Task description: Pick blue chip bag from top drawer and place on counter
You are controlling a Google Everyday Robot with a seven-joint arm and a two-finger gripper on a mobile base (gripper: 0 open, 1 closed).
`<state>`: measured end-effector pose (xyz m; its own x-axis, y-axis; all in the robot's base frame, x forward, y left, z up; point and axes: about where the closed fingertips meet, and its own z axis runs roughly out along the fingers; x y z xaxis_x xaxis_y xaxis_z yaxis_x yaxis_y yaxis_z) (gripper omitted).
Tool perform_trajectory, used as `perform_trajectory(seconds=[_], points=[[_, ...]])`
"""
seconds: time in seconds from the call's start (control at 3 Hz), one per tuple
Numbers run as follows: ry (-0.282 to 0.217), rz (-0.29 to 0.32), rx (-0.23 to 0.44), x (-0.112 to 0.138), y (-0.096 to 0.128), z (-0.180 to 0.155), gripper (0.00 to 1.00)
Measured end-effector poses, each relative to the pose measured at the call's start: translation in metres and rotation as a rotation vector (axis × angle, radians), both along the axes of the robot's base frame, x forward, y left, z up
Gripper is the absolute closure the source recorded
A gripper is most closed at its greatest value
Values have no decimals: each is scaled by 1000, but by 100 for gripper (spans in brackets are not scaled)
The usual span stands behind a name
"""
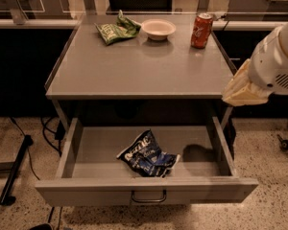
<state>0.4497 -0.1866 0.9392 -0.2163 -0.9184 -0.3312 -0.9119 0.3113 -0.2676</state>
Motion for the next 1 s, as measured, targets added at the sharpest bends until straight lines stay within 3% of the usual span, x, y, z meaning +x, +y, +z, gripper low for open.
perform_trajectory(seconds=[0.67, 1.0], points=[[32, 31, 187, 16, 47, -69, 100], [32, 31, 187, 16, 47, -69, 100]])
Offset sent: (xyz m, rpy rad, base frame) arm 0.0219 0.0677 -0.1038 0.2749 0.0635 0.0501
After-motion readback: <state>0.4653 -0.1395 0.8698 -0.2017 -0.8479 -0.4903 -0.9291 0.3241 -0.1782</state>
